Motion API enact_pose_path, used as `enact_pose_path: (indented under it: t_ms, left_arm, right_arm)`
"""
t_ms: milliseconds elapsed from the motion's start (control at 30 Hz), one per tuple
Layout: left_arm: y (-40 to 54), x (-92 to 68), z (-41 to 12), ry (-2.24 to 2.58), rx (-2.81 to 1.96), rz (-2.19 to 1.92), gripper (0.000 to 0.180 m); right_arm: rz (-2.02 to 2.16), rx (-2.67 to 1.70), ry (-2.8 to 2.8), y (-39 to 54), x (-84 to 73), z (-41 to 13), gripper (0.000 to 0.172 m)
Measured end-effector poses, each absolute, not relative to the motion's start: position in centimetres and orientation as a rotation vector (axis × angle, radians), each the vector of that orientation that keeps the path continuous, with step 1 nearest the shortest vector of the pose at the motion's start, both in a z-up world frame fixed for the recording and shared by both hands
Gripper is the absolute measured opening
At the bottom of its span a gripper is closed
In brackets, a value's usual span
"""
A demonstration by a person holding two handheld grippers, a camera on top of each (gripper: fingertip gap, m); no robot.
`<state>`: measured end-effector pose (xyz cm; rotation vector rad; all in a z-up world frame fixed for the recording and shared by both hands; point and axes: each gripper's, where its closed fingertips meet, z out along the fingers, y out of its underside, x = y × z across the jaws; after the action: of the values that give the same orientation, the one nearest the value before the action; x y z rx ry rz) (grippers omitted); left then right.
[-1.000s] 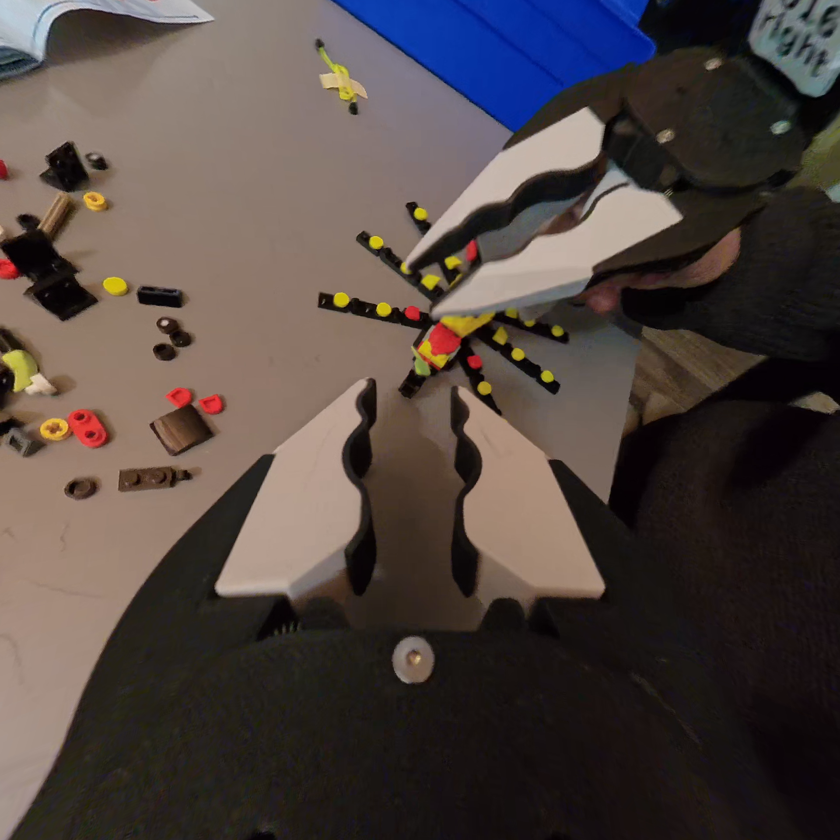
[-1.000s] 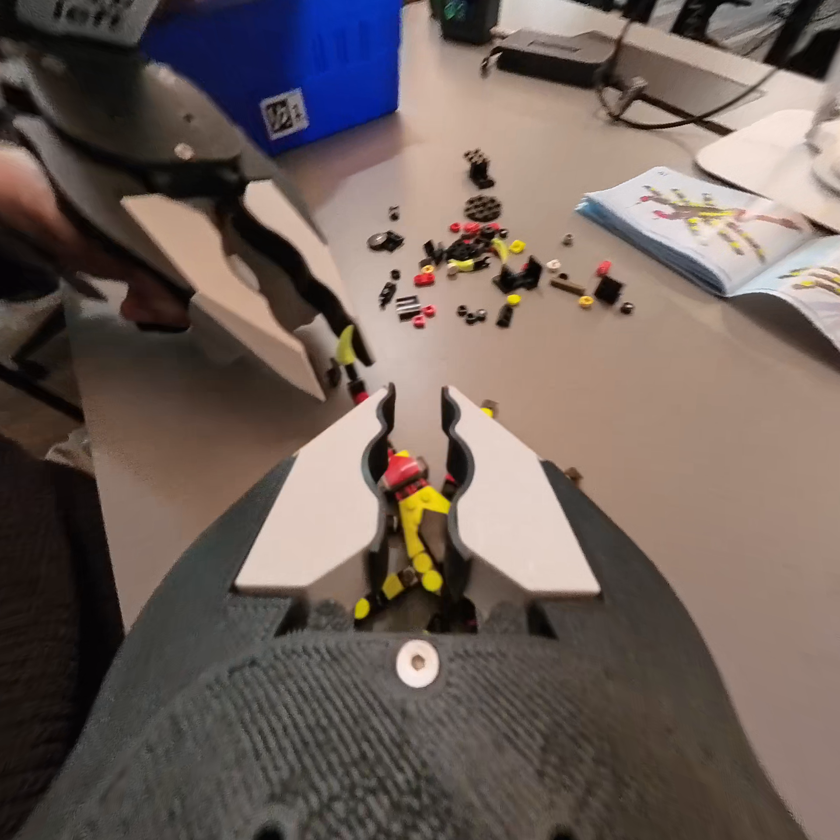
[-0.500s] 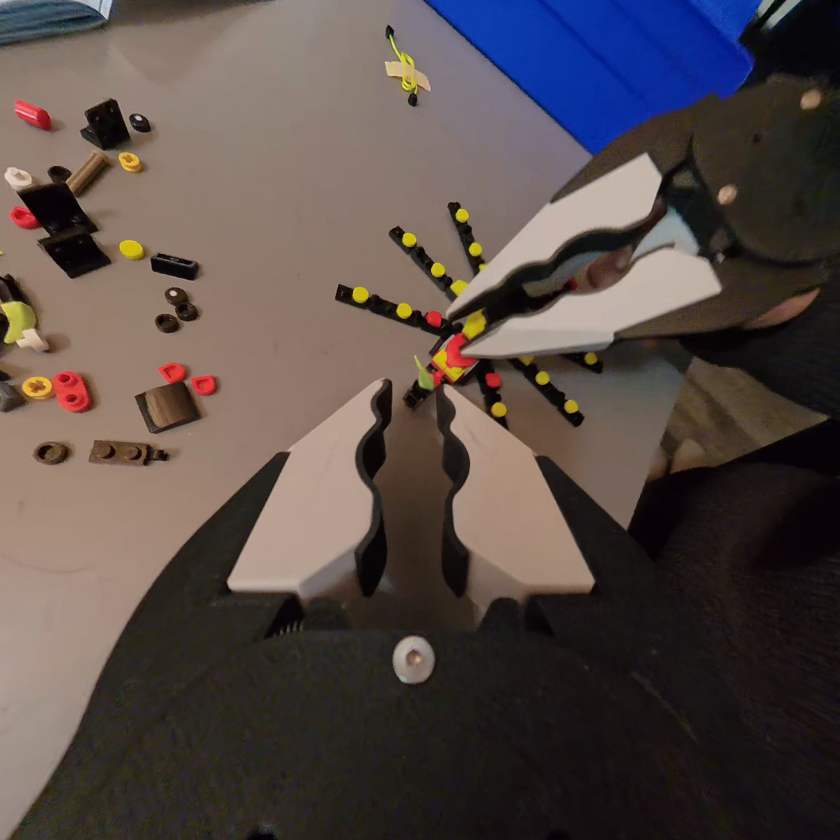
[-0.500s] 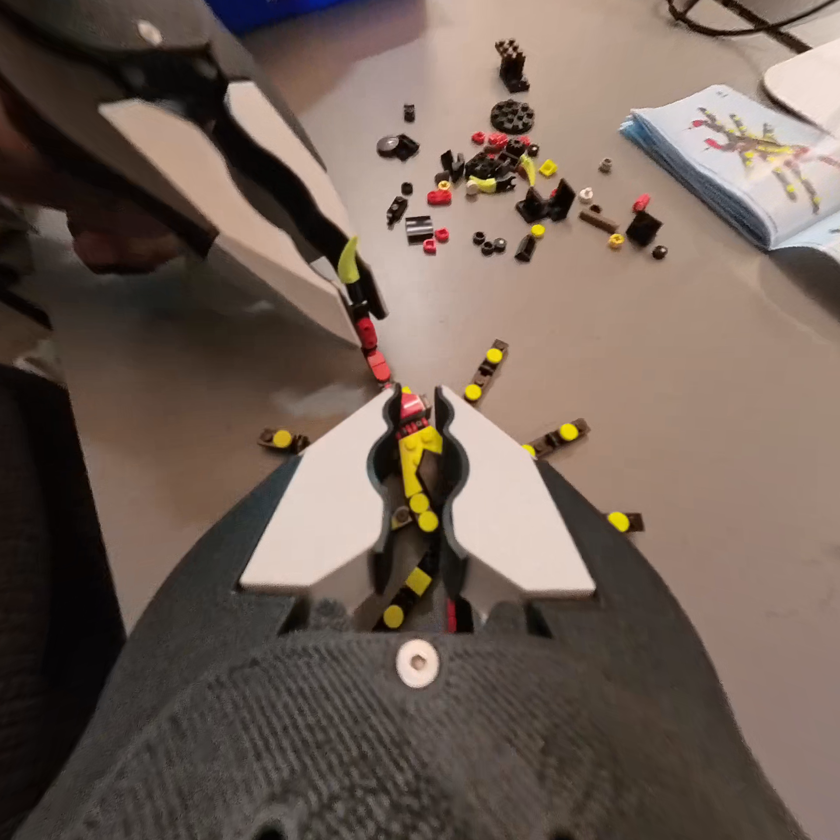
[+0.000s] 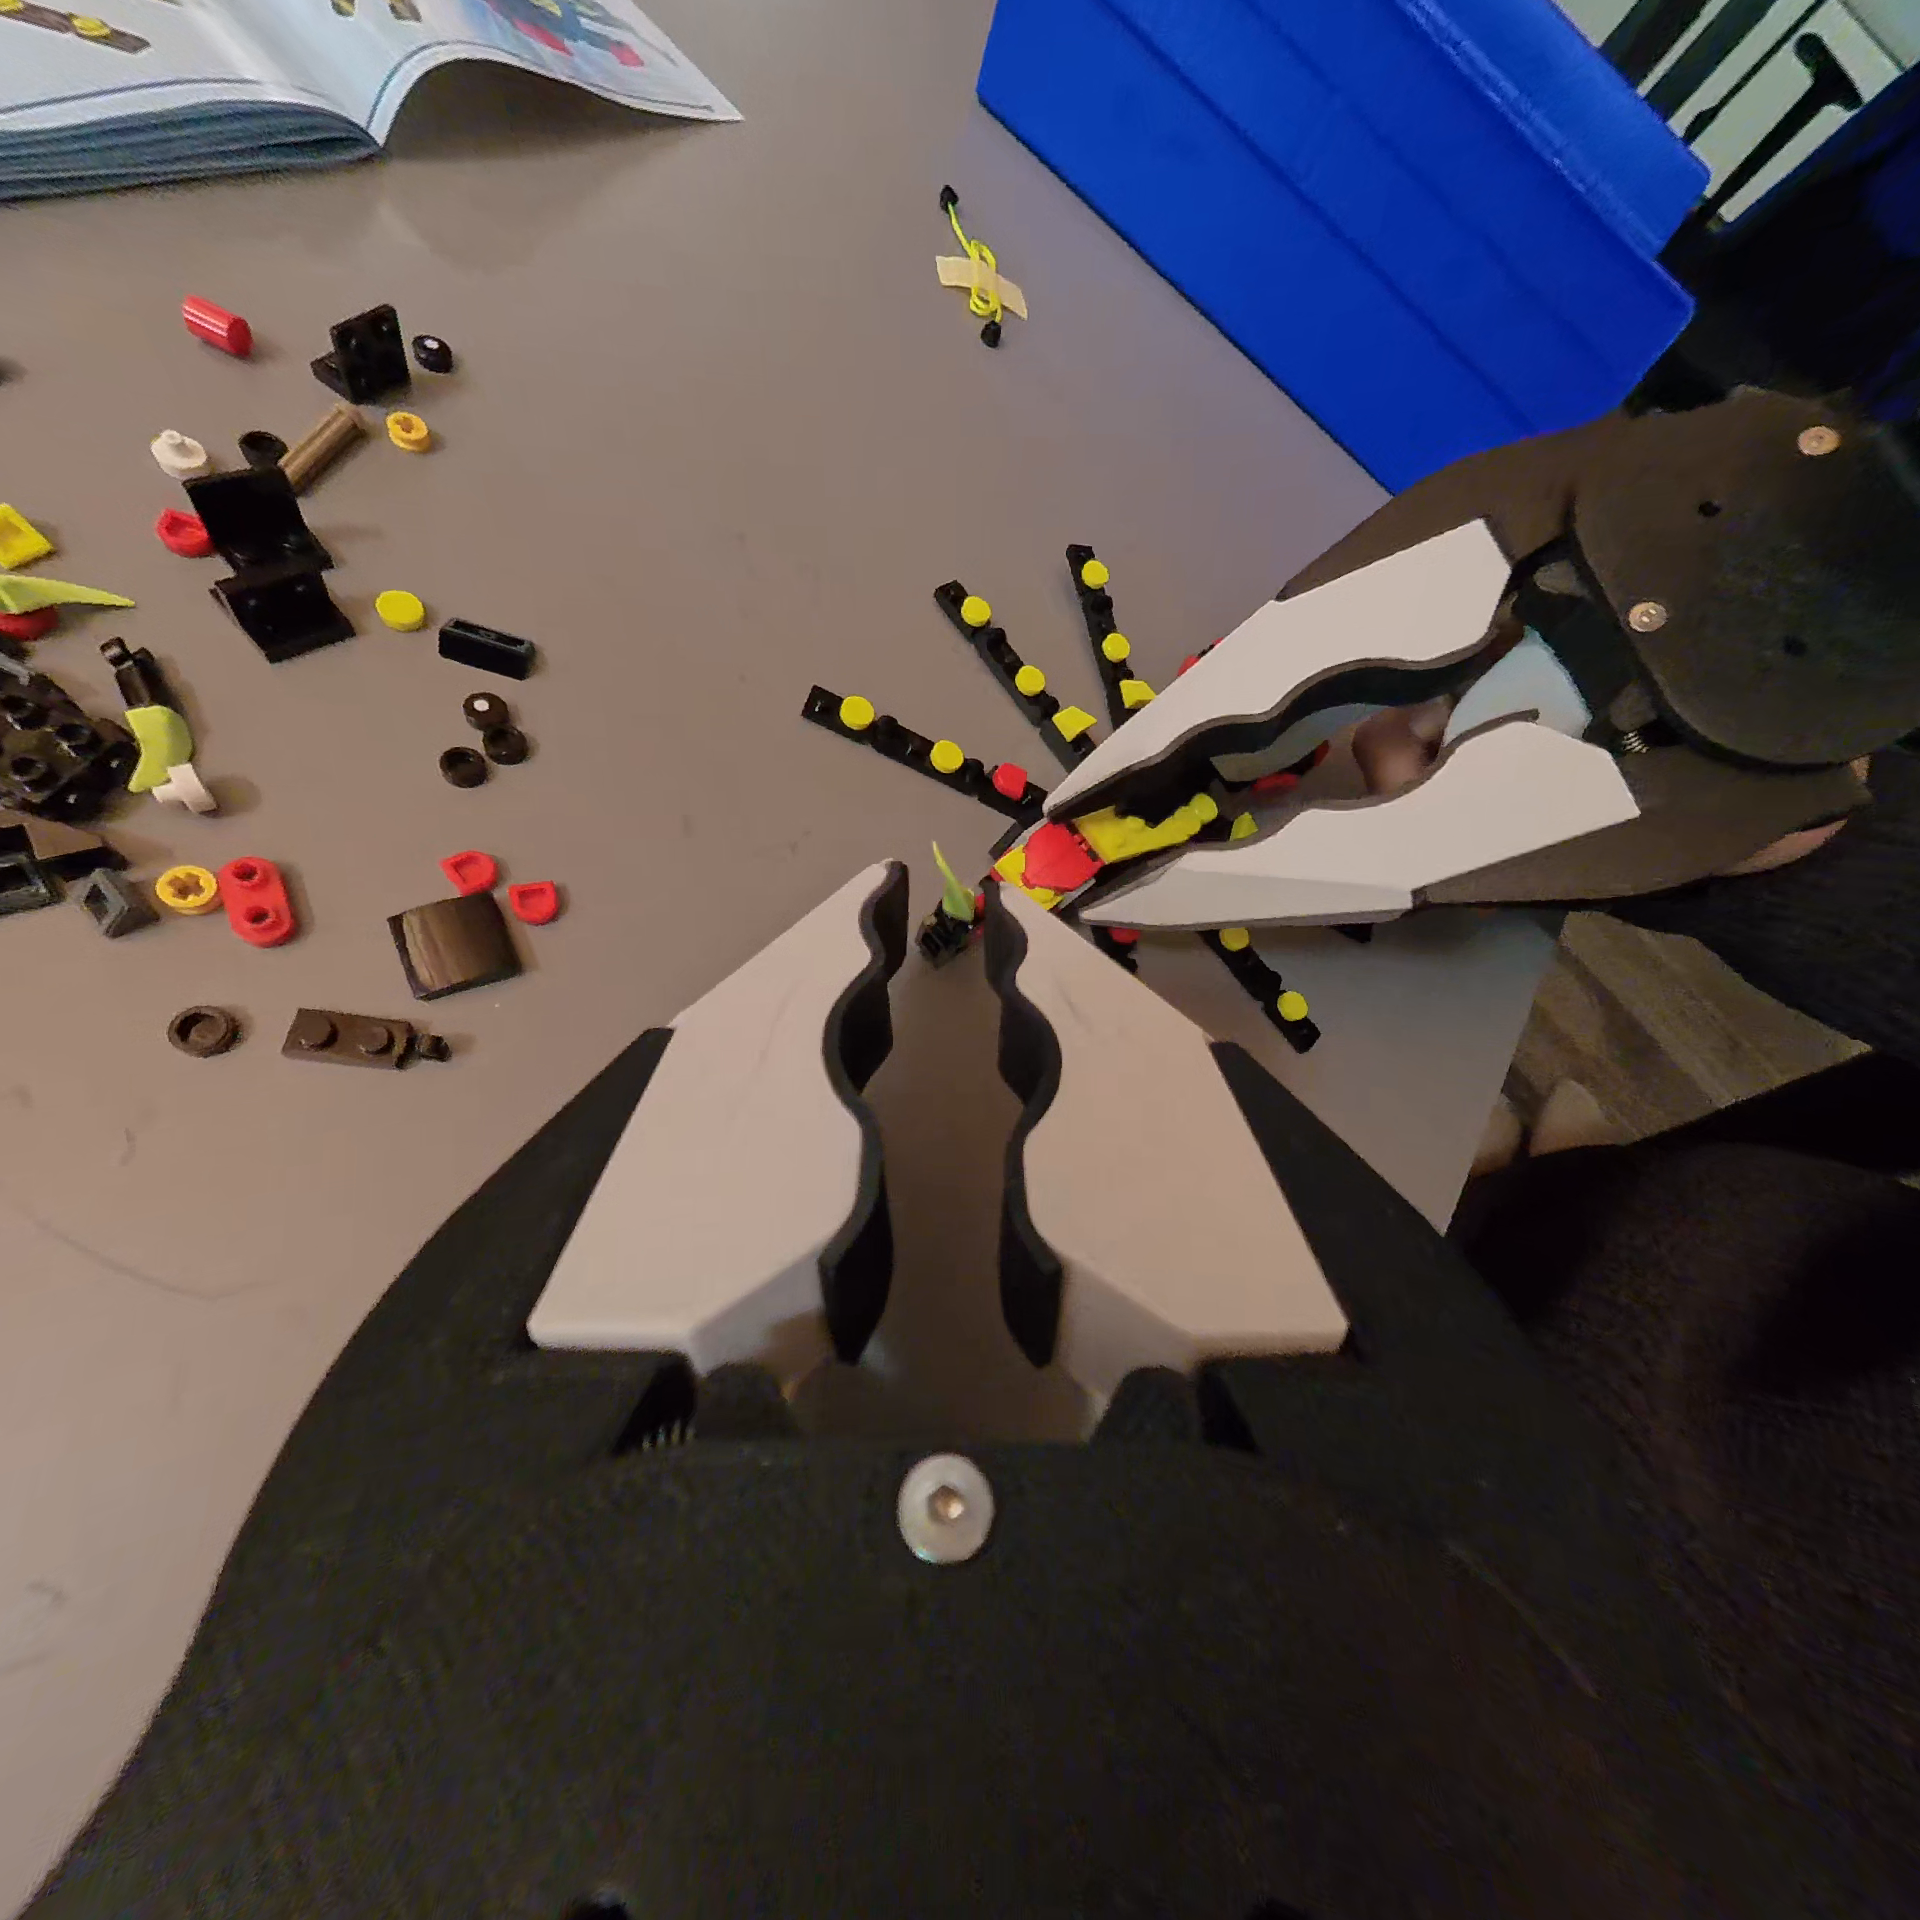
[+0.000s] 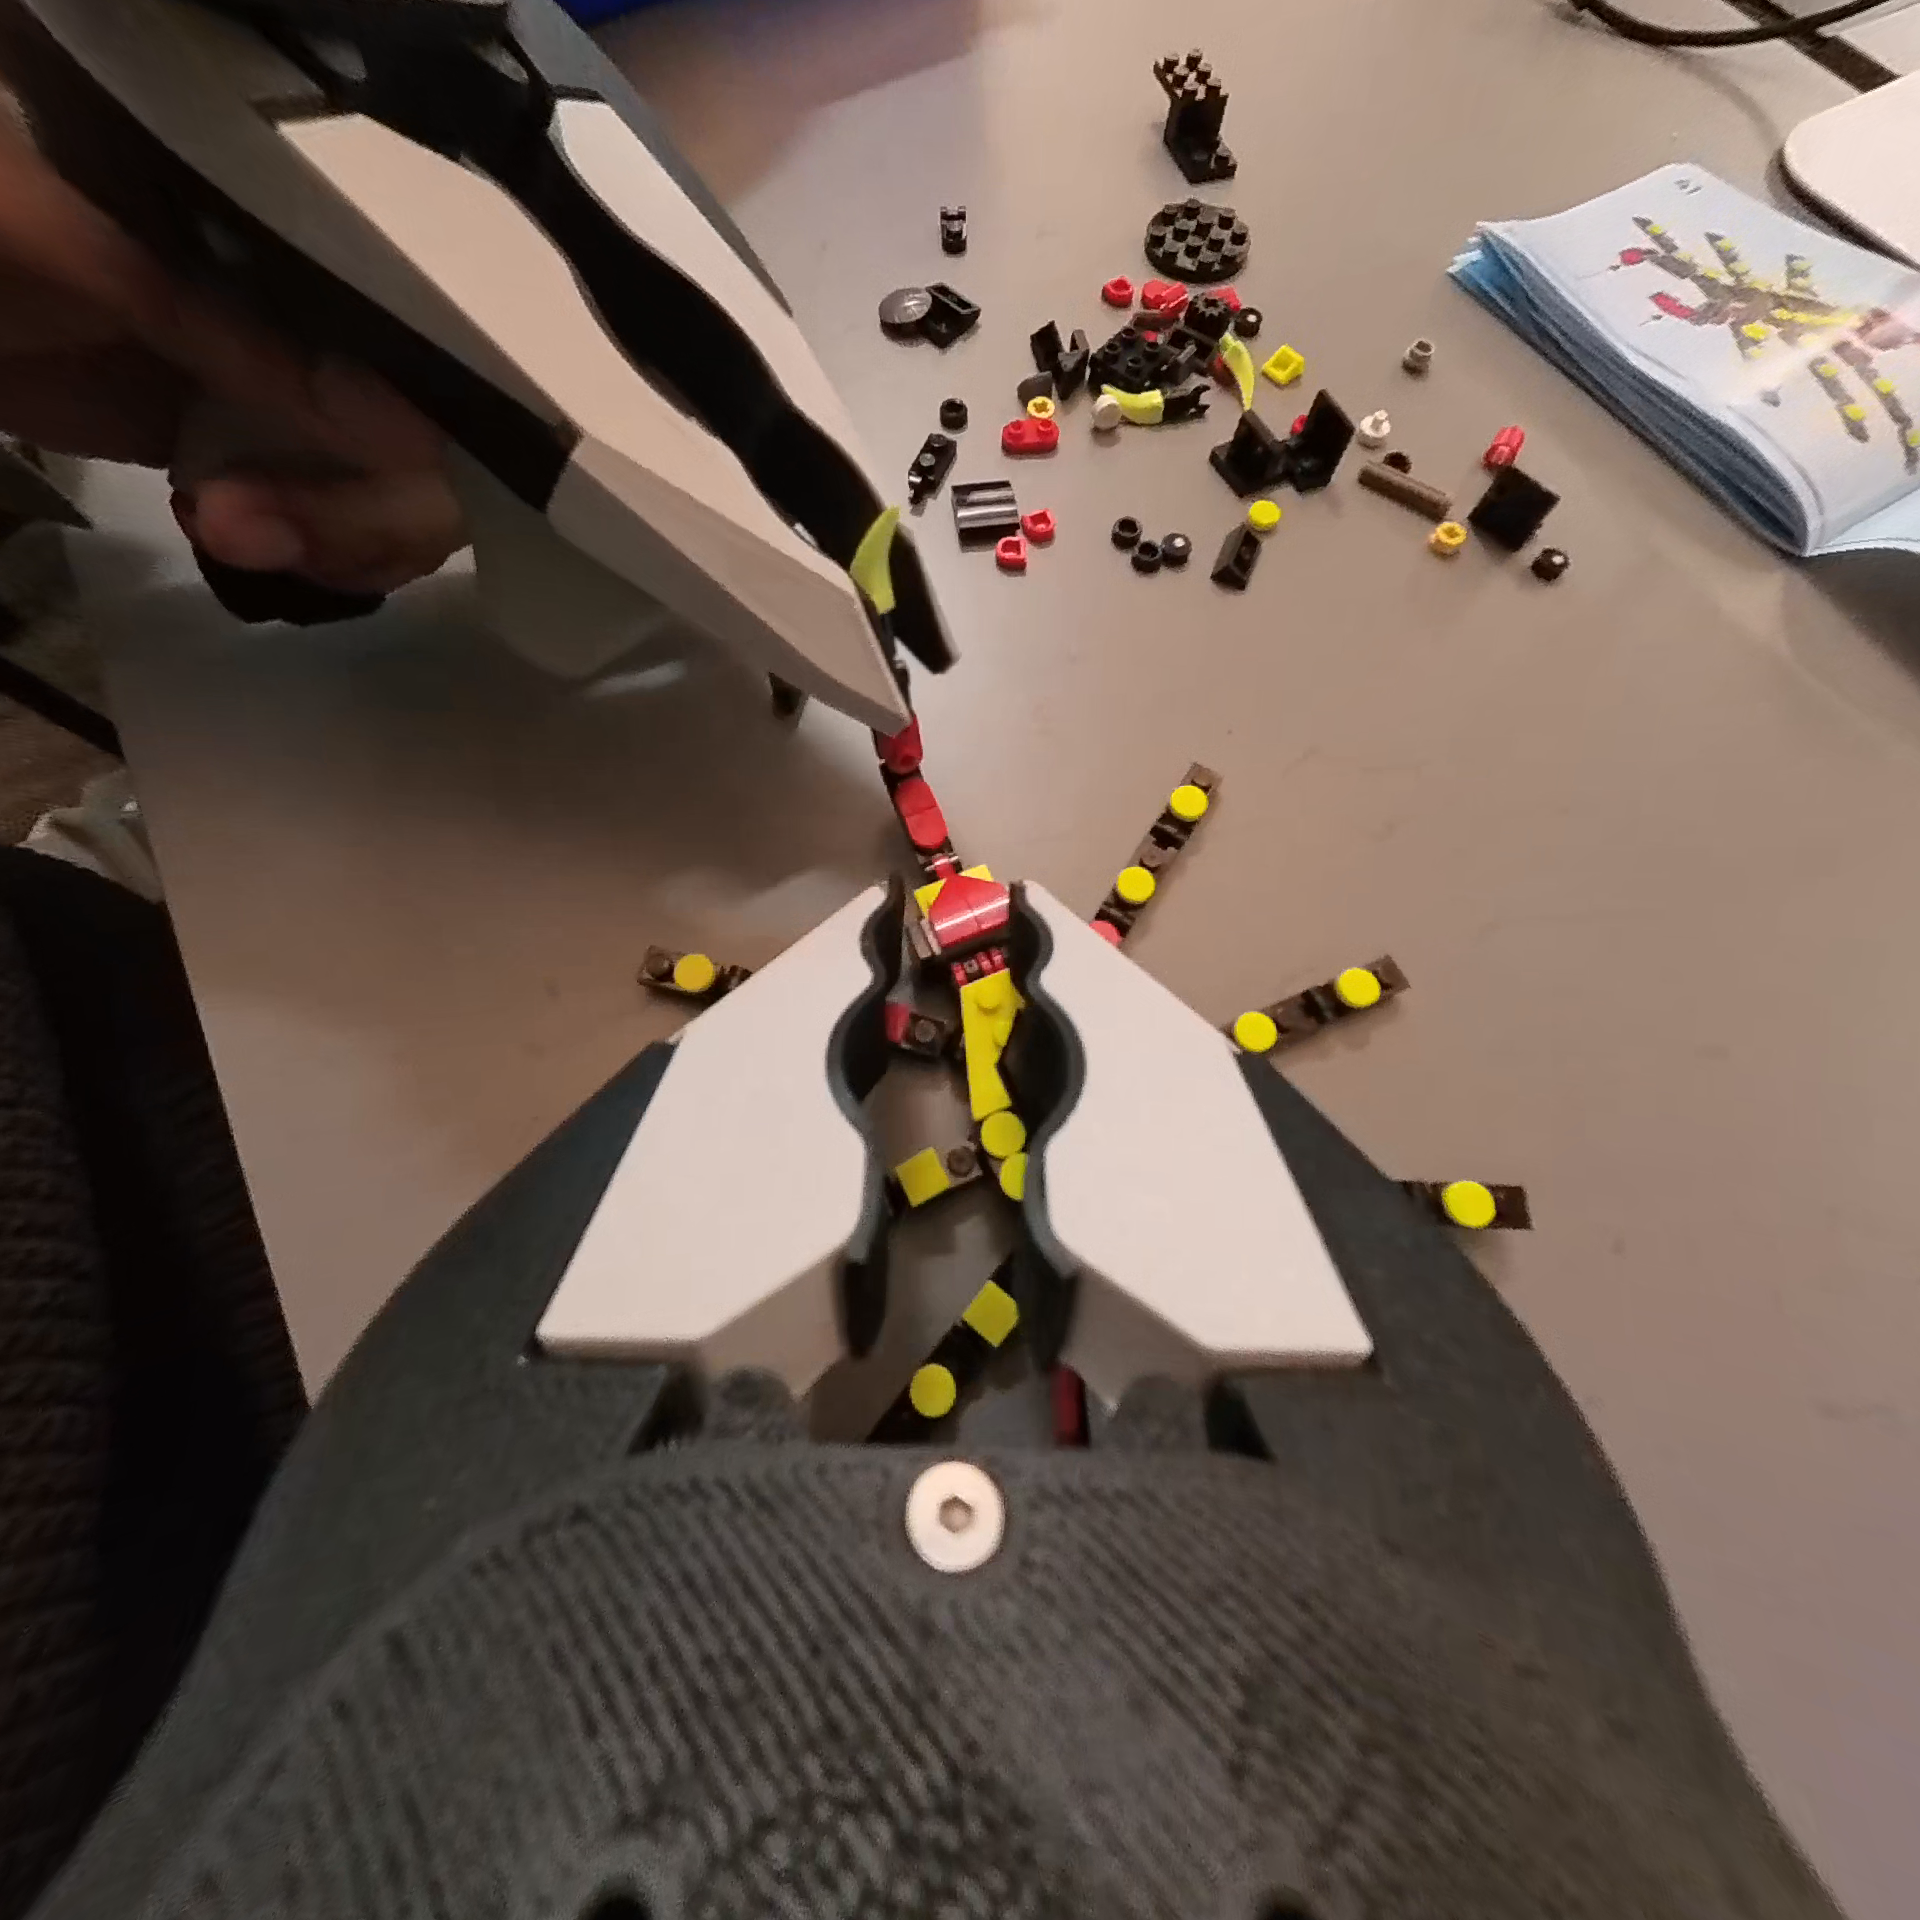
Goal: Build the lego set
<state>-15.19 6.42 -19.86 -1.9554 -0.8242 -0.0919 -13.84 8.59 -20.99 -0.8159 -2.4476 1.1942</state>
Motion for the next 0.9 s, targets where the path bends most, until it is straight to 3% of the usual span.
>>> enact_pose_path:
  t_ms: [267,900]
  left_arm:
    - [6.4,-14.6,-19.2,-0.727,-1.960,-0.117,0.025]
    - [5.8,-13.8,-18.7,-0.560,-1.972,-0.143,0.015]
  right_arm:
    - [1.157,-0.778,-2.453,9.2,-13.9,-21.0,0.014]
    - [1.149,-0.403,-2.580,10.8,-11.5,-21.3,0.014]
